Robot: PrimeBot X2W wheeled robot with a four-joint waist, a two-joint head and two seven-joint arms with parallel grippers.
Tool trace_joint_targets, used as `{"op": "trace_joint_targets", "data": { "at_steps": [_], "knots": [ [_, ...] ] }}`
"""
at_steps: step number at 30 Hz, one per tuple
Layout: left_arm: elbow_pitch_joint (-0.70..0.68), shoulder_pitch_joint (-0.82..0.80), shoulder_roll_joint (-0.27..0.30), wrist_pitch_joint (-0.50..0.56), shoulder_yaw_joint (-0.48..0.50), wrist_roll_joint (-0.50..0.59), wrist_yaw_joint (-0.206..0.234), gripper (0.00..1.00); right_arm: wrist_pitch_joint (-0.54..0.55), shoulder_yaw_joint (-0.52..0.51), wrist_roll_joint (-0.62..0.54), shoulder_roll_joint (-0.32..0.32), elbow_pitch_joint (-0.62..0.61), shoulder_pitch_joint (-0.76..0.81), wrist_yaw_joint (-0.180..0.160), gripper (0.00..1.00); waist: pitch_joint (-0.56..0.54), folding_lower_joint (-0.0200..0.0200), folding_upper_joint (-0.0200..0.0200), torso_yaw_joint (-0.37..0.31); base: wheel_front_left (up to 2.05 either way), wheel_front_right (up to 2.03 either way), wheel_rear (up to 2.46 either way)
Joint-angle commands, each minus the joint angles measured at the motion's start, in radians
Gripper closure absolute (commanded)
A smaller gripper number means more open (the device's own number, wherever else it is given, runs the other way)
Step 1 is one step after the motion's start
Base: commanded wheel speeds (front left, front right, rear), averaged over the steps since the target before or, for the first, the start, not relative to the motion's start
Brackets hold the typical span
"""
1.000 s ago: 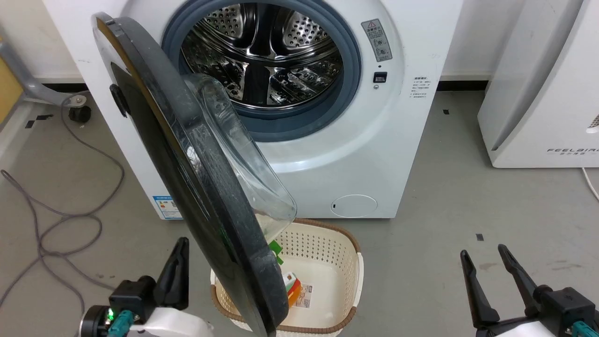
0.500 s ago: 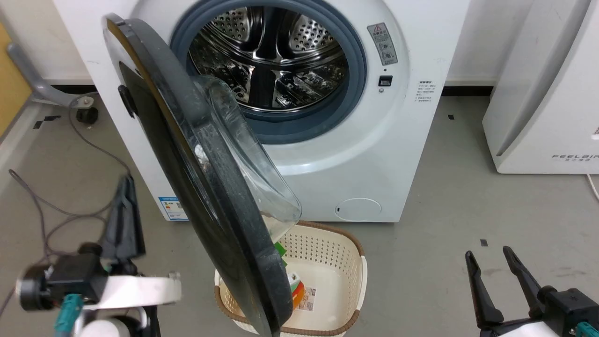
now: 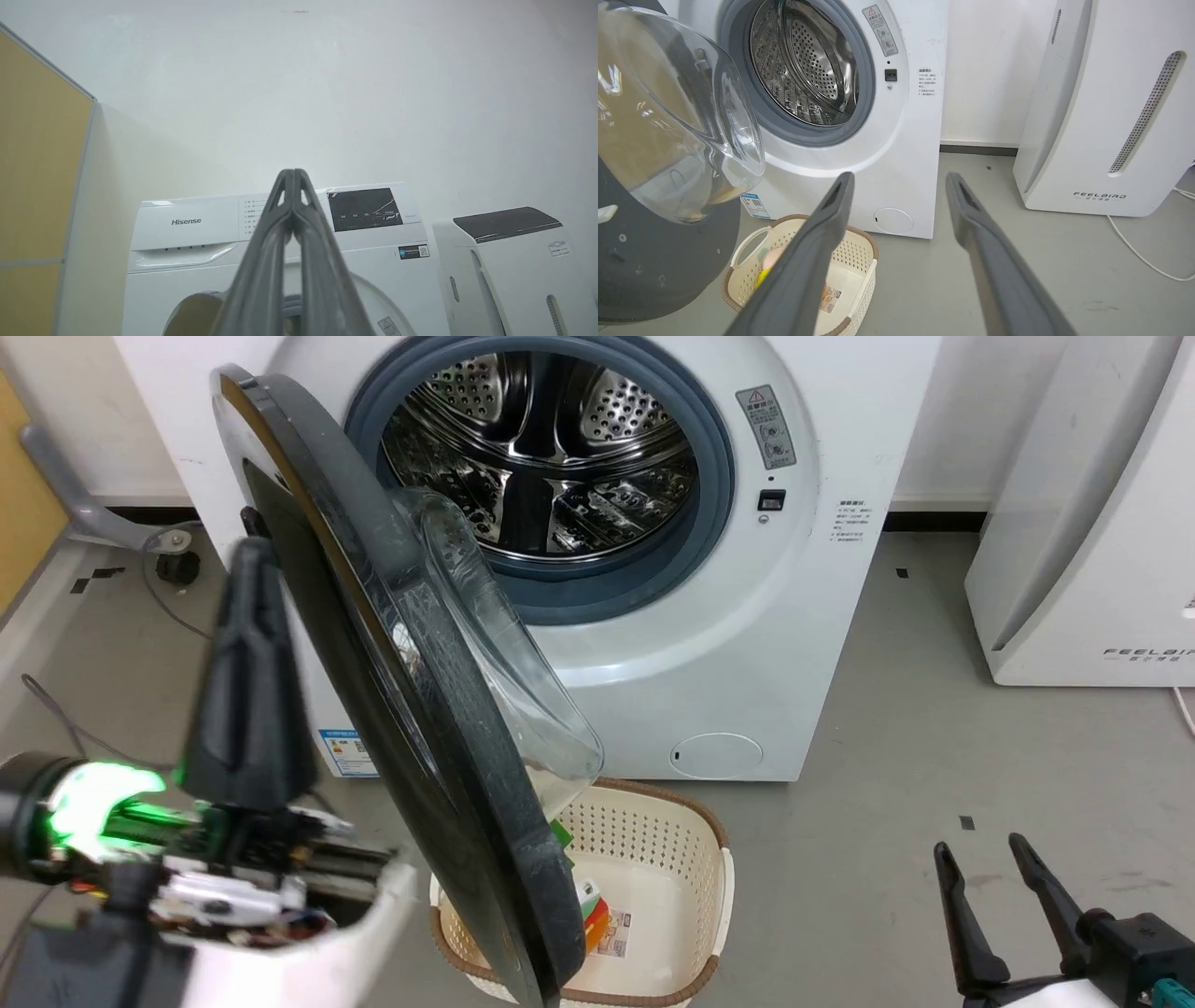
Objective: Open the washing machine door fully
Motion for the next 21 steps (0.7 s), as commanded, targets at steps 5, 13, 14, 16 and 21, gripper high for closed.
{"op": "trace_joint_targets", "data": {
  "at_steps": [5, 13, 14, 16, 21],
  "knots": [
    [-0.065, 0.007, -0.007, -0.004, -0.141, -0.022, -0.043, 1.00, 0.003, -0.004, 0.007, 0.004, 0.004, 0.020, 0.001, 0.00, -0.004, 0.0000, 0.0000, 0.000, 0.00, 0.00, 0.00],
    [-0.035, 0.073, 0.023, 0.062, -0.366, -0.091, -0.075, 1.00, 0.010, -0.005, 0.007, 0.004, 0.009, 0.022, 0.001, 0.00, -0.009, 0.0000, 0.0000, 0.000, 0.00, 0.00, 0.00],
    [-0.029, 0.081, 0.030, 0.074, -0.388, -0.101, -0.076, 1.00, 0.011, -0.006, 0.007, 0.004, 0.009, 0.022, 0.001, 0.00, -0.009, 0.0000, 0.0000, 0.000, 0.00, 0.00, 0.00],
    [-0.011, 0.098, 0.043, 0.107, -0.430, -0.126, -0.078, 1.00, 0.015, -0.008, 0.009, 0.004, 0.013, 0.026, 0.001, 0.00, -0.010, 0.0000, 0.0000, 0.002, 0.00, 0.00, 0.00],
    [0.044, 0.146, 0.075, 0.215, -0.509, -0.179, -0.081, 1.00, 0.018, -0.005, 0.011, 0.004, 0.015, 0.030, 0.001, 0.00, -0.012, 0.0000, 0.0000, 0.004, 0.00, 0.00, 0.00]
  ]
}}
